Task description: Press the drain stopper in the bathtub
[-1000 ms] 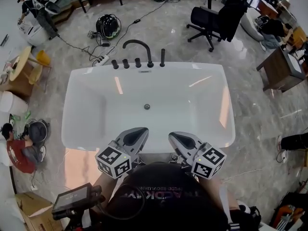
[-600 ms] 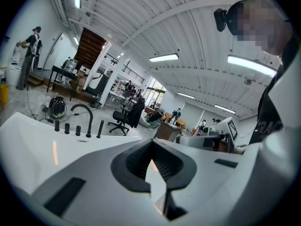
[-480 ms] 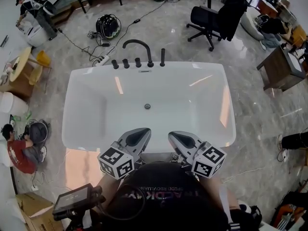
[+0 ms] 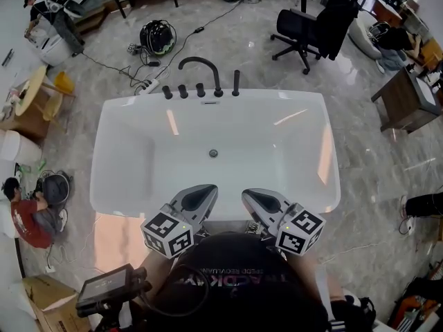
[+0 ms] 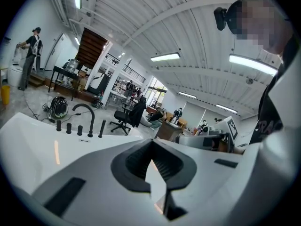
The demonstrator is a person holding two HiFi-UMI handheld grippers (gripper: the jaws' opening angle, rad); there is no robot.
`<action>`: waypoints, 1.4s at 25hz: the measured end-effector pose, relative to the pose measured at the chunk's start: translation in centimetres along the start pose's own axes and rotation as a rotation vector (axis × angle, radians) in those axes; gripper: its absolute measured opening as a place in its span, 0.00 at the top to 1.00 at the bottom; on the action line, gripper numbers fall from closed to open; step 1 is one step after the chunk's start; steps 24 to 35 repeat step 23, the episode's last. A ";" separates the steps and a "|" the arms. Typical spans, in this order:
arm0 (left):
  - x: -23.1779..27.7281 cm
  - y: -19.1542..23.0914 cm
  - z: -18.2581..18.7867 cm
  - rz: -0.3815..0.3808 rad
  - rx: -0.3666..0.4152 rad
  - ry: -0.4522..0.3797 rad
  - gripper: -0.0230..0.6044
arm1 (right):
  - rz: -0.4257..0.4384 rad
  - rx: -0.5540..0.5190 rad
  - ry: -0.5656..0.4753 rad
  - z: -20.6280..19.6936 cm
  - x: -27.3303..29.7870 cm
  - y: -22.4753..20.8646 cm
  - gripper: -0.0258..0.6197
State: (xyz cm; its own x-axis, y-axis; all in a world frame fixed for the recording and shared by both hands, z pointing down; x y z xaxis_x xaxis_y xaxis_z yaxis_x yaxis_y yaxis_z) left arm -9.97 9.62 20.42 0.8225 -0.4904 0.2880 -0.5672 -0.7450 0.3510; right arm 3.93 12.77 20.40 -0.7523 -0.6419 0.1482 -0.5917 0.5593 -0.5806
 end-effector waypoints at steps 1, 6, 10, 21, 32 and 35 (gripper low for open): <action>0.0 0.0 0.0 0.000 0.000 0.001 0.95 | 0.000 0.000 0.002 0.0 0.1 0.0 0.94; -0.1 0.0 -0.2 0.001 0.000 0.003 0.95 | 0.002 -0.002 0.013 -0.2 0.2 0.1 0.94; 0.0 0.0 -0.3 0.005 -0.004 0.001 0.95 | 0.007 -0.002 0.015 -0.2 0.2 0.0 0.94; 0.1 0.1 0.1 0.009 0.000 0.005 0.95 | 0.011 -0.002 0.020 0.2 0.6 -0.2 0.94; 0.2 0.2 0.1 0.008 0.000 0.007 0.95 | 0.010 -0.001 0.020 0.2 0.6 -0.3 0.94; 0.2 0.2 0.1 0.008 0.000 0.007 0.95 | 0.010 -0.001 0.020 0.2 0.6 -0.3 0.94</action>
Point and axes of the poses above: the fingertips, and each gripper's own axes: x forward along the fingers, y to its left, z out of its top, the point moved 5 cm from there along -x, backward along the fingers, and after that the axes turned 3 degrees about x, right-handed, at the moved point
